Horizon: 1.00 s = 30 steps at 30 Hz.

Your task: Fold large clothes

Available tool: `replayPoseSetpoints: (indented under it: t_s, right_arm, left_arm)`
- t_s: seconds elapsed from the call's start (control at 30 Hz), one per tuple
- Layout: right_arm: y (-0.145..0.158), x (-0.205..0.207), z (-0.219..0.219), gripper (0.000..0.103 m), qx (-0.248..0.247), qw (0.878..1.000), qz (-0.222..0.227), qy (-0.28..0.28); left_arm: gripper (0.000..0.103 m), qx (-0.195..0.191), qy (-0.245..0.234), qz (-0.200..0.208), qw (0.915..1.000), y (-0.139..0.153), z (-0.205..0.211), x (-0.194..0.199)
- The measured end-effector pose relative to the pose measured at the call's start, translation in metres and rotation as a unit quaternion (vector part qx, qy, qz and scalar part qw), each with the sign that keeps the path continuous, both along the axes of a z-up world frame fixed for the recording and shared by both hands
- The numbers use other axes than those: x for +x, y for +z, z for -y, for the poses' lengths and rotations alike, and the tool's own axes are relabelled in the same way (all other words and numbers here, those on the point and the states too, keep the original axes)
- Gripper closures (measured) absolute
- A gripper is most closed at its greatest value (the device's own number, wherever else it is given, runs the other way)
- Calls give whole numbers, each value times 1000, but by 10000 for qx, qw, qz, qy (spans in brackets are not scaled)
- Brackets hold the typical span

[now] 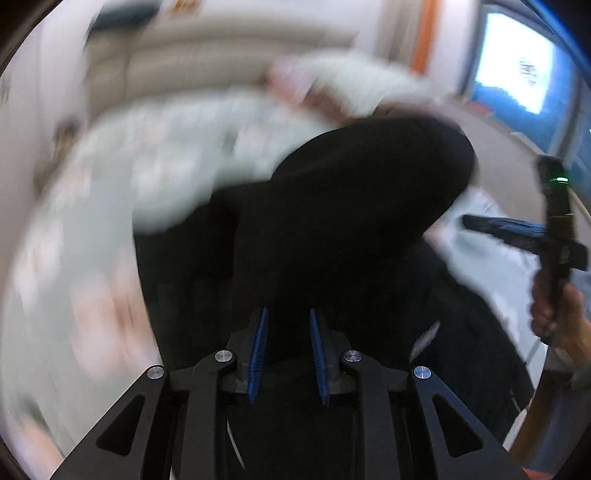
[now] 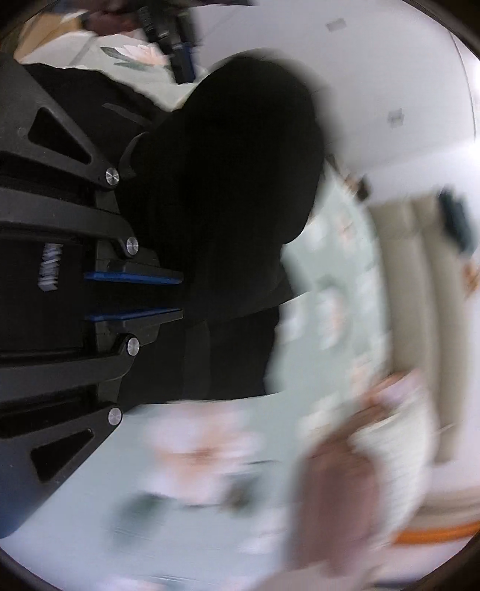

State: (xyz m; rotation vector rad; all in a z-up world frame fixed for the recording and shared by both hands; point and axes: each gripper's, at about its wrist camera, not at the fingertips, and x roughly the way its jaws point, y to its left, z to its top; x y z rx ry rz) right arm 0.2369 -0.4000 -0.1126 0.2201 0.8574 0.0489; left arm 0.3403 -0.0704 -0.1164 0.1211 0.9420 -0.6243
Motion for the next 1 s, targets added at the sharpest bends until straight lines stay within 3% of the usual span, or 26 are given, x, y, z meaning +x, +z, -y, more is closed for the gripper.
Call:
replayPoseSetpoints:
  t_s: [0.07,0.17,0.27,0.33,0.43,0.57,0.73,0.87,0.93,1.0]
  right_arm:
    - [-27,-6,8,87,176,9989,-418,-132]
    - [-37,-12,22,85,373,9968,-662,-267]
    - [-14,-8,26,67,413,9977,-428,-324]
    - [15,-3,20,48,422,9986,-56,-313]
    - [47,31,9,47,546,9978,351,-125]
    - [74,95,-22,41,620,9966,478,264]
    - [47,137,-63,41,768,9925,-375,877]
    - [12,94,-84,41,321,9885,-1009,1084]
    - [-4,62,-90,41,143,9884,-1095,1038]
    - [-18,47,-90,41,42,9899,-1032,970]
  left_arm:
    - [80,96,305,-474,9984,-36,-18,-2]
    - [80,-119,666,-713,9952,-39,-46,-2]
    - [79,-401,685,-435,9959,-4,-52,17]
    - [79,-537,575,-153,9968,24,-41,39]
    - [75,-968,532,3,9939,59,-20,79]
    - [73,-1604,101,-347,9864,78,30,140]
    - [73,-1438,-405,-1456,9780,25,71,160]
    - [74,-909,-769,-2425,9628,-48,61,100]
    - [75,-562,-761,-2701,9582,-81,55,66]
    - [76,-645,-673,-2753,9568,-95,48,49]
